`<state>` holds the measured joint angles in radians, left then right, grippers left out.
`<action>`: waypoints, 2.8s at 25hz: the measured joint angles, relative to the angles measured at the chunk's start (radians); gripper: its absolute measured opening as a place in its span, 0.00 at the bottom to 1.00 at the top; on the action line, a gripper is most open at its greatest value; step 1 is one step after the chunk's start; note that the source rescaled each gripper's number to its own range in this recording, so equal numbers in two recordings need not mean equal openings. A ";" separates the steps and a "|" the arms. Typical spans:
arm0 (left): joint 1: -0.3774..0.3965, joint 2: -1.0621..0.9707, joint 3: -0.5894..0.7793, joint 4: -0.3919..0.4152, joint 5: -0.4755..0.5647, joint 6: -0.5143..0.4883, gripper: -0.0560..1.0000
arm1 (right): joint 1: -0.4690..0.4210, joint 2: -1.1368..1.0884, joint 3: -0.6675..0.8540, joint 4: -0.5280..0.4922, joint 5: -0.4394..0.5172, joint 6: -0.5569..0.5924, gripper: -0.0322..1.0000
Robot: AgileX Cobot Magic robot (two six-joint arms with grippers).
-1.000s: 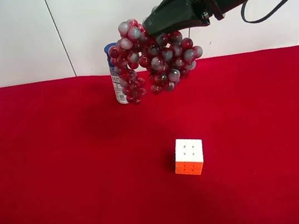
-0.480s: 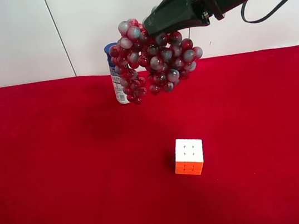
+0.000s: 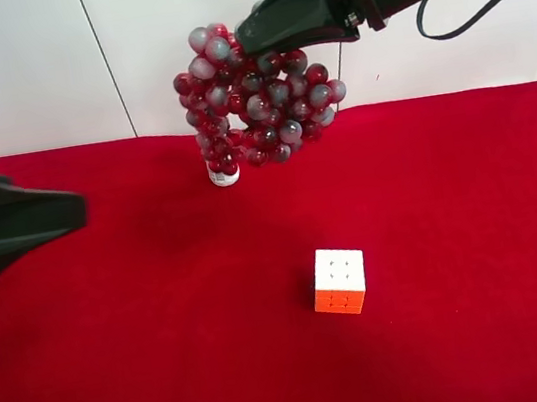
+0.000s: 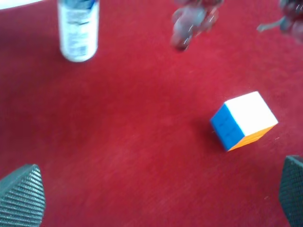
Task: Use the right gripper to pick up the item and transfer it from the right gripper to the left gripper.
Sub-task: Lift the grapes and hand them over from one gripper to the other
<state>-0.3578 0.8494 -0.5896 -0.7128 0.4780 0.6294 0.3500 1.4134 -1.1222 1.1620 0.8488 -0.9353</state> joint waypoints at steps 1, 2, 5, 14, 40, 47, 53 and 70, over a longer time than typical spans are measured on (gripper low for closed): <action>-0.025 0.023 -0.003 -0.021 -0.032 0.016 1.00 | 0.006 0.000 0.000 0.005 -0.003 -0.001 0.04; -0.059 0.048 -0.009 -0.032 -0.063 0.030 1.00 | 0.010 0.000 0.000 0.007 -0.007 -0.003 0.04; -0.163 0.118 -0.041 -0.047 -0.159 0.046 1.00 | 0.018 0.000 0.000 0.007 -0.016 -0.003 0.04; -0.360 0.286 -0.154 -0.040 -0.373 0.053 1.00 | 0.019 0.000 0.000 0.007 -0.013 -0.003 0.04; -0.483 0.398 -0.233 -0.009 -0.500 0.071 1.00 | 0.024 -0.005 -0.001 0.013 0.059 -0.007 0.04; -0.498 0.447 -0.235 -0.009 -0.518 0.068 1.00 | 0.024 -0.005 -0.001 0.016 0.063 -0.028 0.04; -0.498 0.483 -0.235 -0.009 -0.516 0.064 1.00 | 0.024 -0.005 -0.001 0.037 0.084 -0.056 0.04; -0.498 0.483 -0.235 -0.009 -0.551 0.037 0.06 | 0.024 -0.006 -0.001 0.048 0.071 -0.057 0.03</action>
<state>-0.8555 1.3324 -0.8242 -0.7214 -0.0733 0.6661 0.3738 1.4070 -1.1232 1.2098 0.9203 -0.9920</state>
